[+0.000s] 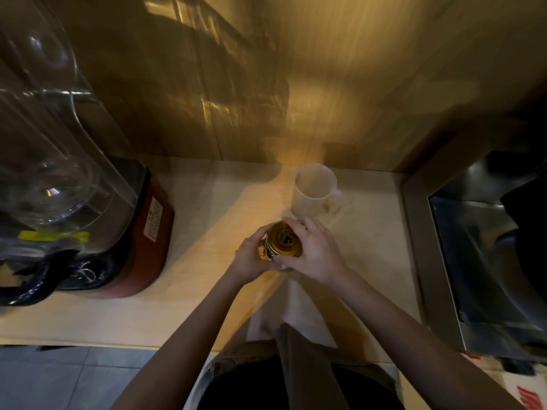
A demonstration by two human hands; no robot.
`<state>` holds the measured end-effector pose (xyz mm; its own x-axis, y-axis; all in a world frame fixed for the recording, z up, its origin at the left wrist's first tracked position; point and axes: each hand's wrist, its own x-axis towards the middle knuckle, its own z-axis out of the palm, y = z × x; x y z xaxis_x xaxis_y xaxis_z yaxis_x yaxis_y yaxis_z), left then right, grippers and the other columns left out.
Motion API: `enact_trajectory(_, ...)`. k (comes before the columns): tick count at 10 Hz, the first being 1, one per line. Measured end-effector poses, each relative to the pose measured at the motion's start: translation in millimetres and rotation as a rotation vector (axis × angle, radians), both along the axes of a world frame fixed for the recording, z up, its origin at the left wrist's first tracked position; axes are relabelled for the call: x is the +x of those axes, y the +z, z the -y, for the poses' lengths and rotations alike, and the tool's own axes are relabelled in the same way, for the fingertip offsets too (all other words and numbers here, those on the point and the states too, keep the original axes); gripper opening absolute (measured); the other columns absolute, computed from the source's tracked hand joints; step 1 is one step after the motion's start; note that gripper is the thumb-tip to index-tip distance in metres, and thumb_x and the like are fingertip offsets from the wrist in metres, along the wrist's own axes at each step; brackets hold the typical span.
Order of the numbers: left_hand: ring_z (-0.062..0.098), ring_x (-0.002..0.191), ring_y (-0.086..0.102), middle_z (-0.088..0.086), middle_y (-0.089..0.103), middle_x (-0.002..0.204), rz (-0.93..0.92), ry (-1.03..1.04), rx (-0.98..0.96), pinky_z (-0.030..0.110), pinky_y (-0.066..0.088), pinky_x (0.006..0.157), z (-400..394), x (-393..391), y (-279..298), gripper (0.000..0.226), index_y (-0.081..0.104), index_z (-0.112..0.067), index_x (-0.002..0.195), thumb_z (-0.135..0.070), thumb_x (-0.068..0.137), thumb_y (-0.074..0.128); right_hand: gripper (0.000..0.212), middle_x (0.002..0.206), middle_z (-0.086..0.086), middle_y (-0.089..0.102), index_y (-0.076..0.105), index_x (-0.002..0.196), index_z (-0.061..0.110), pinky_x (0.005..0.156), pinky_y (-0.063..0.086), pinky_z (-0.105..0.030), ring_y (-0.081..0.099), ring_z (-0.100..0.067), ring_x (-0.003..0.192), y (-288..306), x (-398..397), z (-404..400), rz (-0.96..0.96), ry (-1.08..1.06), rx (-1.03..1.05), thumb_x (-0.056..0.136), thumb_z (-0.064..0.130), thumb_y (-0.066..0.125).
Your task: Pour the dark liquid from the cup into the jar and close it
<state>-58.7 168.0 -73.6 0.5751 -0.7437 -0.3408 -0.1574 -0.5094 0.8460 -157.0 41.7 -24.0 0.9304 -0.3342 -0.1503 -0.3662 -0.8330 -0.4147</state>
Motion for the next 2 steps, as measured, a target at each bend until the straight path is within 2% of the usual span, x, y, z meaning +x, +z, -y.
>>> enact_trajectory(1,0.022,0.131,0.039,0.001,0.046,0.136,0.0,-0.066,0.057,0.03,0.033,0.106,4.4,3.8,6.3,0.094,0.035,-0.019,0.135,-0.026,0.056,0.084,0.101,0.141,0.0,0.042,0.021,0.148,0.018,0.102,0.033,-0.037,0.036,-0.02,0.126,3.0,-1.6,0.4,-0.013,-0.077,0.098,0.068,0.057,0.071)
enact_trajectory(2,0.027,0.14,0.024,0.006,0.024,0.153,-0.031,-0.107,0.162,0.041,0.027,0.113,10.1,14.9,29.3,0.103,0.02,-0.02,0.143,-0.032,0.061,0.081,0.097,0.142,-0.002,0.04,0.017,0.149,0.015,0.105,0.034,-0.04,0.034,-0.022,0.13,16.6,-4.5,11.0,0.081,-0.231,0.285,0.074,0.047,0.072)
